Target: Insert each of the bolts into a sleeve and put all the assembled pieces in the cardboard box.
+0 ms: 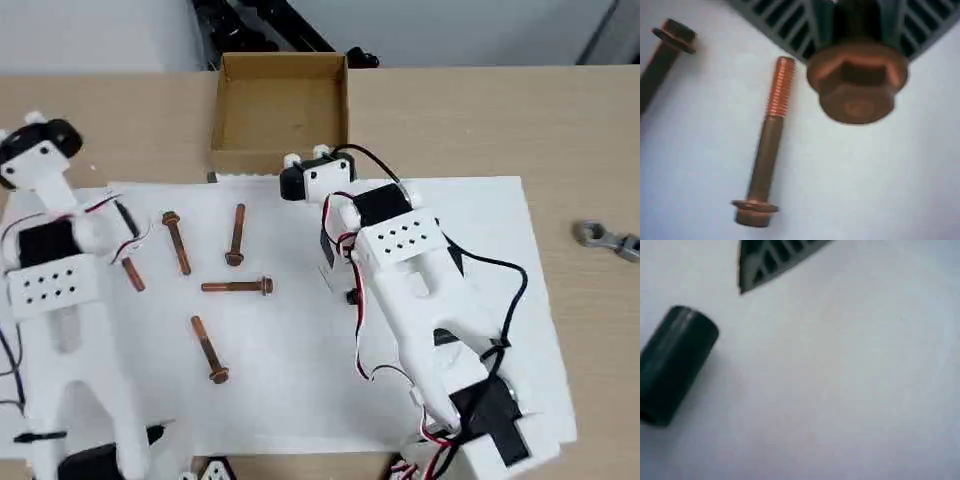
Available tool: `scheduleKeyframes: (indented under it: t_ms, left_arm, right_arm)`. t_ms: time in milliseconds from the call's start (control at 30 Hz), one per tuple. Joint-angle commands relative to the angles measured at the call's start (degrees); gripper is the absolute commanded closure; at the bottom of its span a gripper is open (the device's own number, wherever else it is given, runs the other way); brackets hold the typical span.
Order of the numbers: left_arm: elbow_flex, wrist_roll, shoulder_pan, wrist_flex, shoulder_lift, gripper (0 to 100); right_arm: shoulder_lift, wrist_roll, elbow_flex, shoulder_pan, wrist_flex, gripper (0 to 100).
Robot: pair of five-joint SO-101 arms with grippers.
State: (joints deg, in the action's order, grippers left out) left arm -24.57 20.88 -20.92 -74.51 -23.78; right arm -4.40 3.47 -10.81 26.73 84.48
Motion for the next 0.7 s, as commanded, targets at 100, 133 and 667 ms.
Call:
scheduleKeyframes:
  t_ms: [100,133,667]
  left_arm:
    - [-1.8,-0.6,-1.2,3.0,-3.4,99]
    - [-1.7,-0.6,-1.1,3.0,-3.4,99]
    - [-1.8,-0.4,-1.2,3.0,-3.1,99]
  right_arm:
    - [1.5,-2.8,-3.8,0.2,-4.3,78.6]
    - [2.1,-2.9,-4.7,0.2,-5.2,78.6]
    - [9.8,-6.2,-8.3,0.5,-18.0,78.6]
